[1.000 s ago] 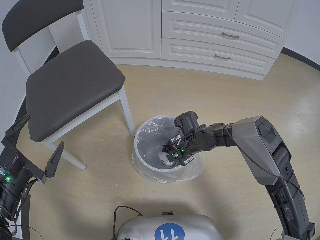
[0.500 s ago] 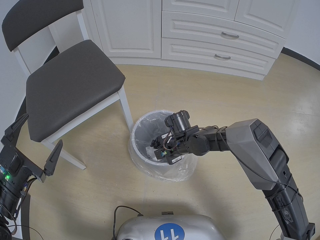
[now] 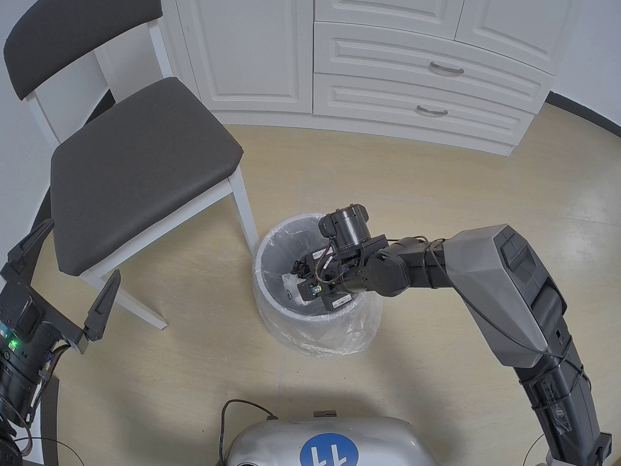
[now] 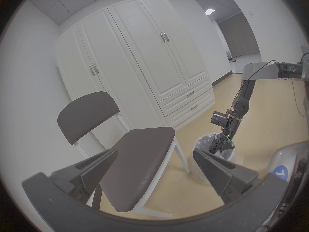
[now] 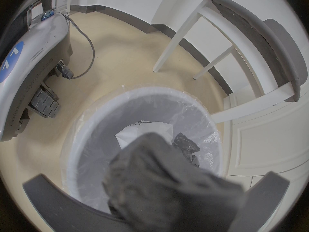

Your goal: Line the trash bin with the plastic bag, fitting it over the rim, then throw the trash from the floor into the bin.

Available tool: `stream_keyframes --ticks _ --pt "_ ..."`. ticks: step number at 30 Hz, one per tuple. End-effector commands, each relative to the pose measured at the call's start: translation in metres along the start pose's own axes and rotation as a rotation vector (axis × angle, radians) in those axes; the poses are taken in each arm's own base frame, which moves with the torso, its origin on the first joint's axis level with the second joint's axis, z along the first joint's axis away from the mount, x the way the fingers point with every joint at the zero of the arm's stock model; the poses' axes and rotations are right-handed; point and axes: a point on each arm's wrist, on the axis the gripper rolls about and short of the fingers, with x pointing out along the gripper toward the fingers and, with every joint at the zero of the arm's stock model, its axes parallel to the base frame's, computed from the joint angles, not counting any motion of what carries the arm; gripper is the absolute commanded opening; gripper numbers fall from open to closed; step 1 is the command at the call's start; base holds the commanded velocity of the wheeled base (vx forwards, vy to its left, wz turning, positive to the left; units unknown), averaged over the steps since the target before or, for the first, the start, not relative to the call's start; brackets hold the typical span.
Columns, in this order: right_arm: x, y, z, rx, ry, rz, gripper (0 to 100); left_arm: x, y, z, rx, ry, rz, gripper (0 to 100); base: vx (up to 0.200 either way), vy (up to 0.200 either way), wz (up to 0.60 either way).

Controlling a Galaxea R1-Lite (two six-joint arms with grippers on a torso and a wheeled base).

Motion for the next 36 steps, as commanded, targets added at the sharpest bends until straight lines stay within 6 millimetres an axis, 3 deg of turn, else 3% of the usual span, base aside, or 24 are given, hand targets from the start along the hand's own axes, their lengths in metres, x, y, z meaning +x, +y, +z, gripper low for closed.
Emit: stream_keyframes --ticks 1,24,25,36 --pt "0.001 -0.002 -0.004 0.001 0.019 -0.029 0 0.0 0.0 0.0 0.0 -0.001 0.003 100 0.0 0.0 0.0" --pt "0.013 0.013 -0.01 0.001 0.058 0.019 0 -0.001 -0.001 -0.001 0.01 0.004 -0.004 100 0.0 0.0 0.0" --pt "0.013 0.013 -0.011 0.001 0.065 0.019 100 -0.001 -0.001 -0.001 0.01 0.004 -0.004 100 0.0 0.0 0.0" --pt "0.009 0.008 -0.009 -0.001 0.071 -0.001 100 -0.001 -0.001 -0.002 0.011 0.006 -0.006 100 0.0 0.0 0.0"
